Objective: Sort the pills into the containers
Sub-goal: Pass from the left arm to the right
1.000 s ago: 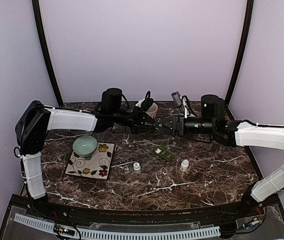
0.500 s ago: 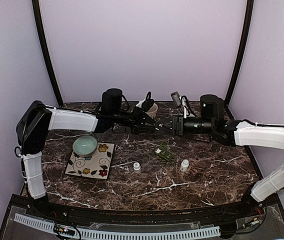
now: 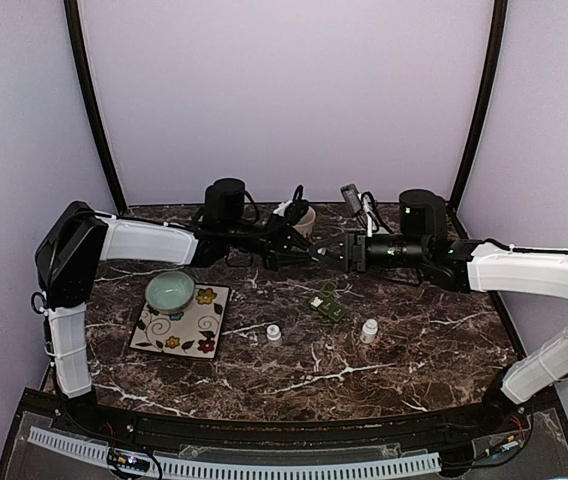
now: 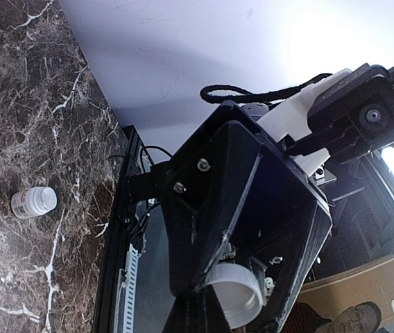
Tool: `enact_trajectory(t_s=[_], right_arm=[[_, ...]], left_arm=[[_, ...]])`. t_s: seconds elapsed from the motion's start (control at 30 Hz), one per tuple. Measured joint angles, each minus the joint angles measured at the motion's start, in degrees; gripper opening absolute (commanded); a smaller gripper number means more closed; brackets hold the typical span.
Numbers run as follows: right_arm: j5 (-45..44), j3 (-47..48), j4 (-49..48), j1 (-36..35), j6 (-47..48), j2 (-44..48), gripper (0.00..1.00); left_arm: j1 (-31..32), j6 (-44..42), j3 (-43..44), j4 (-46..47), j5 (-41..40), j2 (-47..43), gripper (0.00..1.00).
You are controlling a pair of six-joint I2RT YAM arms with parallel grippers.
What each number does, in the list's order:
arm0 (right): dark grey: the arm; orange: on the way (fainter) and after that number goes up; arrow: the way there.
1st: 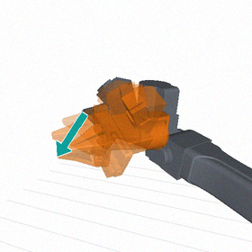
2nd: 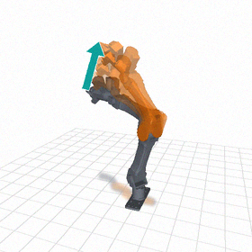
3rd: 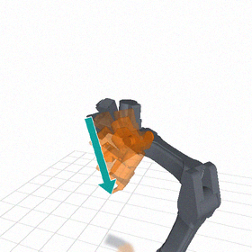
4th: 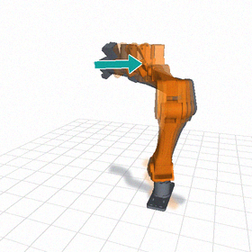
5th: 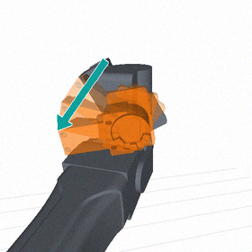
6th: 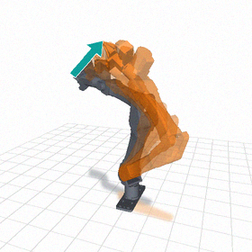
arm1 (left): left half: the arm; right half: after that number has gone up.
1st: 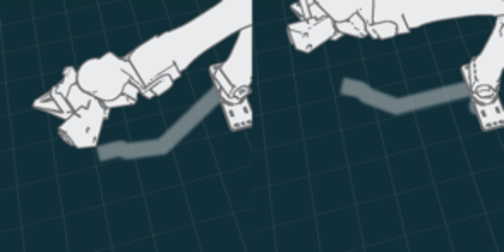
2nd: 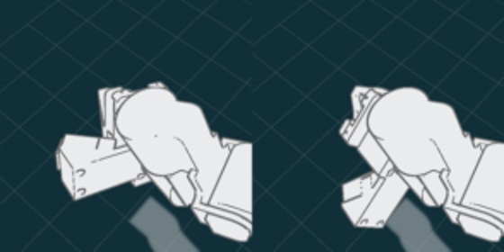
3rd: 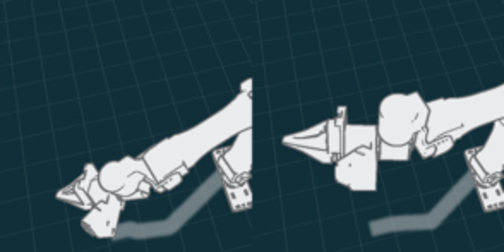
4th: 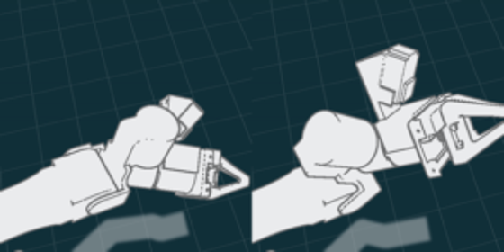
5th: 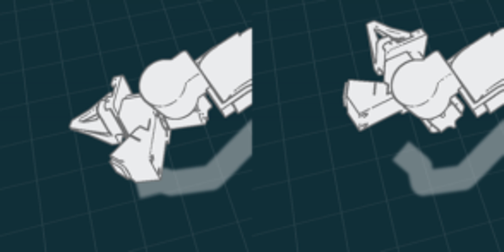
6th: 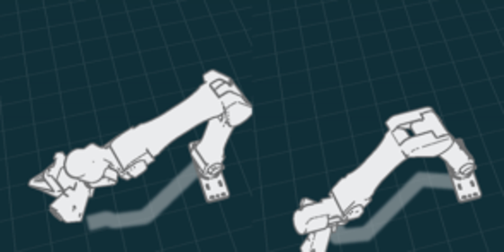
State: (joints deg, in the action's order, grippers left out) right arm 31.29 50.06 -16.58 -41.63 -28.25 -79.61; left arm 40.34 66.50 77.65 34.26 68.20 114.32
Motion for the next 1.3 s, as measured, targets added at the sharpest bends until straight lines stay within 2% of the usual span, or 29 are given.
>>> enact_trajectory(t_s=[0.27, 0.67, 0.83, 1.03, 1.3], right_arm=[[-0.07, 0.13, 0.35, 0.0, 0.33, 0.0, 0.4], [-1.57, 0.52, 0.83, 0.0, 0.83, 0.0, 0.21], [-1.6, 0.72, 1.29, 0.0, 0.81, 0.0, 0.13], [-1.86, 0.92, 1.64, 0.02, 1.05, 0.0, 0.09], [-1.14, 0.92, 2.03, -0.22, 0.96, -0.02, 0.06]], left_arm=[[0.02, 0.24, 0.33, 0.66, -0.09, 0.09, 0.0], [-0.07, 0.22, 0.74, 0.76, -0.24, 0.39, 0.0], [-0.11, 0.24, 0.74, 0.81, -0.28, 0.44, 0.05], [-0.33, 0.63, 0.72, 0.9, 0.07, 0.5, 0.19], [-0.33, 0.24, 0.09, 0.87, -1.18, 0.5, 0.24]])
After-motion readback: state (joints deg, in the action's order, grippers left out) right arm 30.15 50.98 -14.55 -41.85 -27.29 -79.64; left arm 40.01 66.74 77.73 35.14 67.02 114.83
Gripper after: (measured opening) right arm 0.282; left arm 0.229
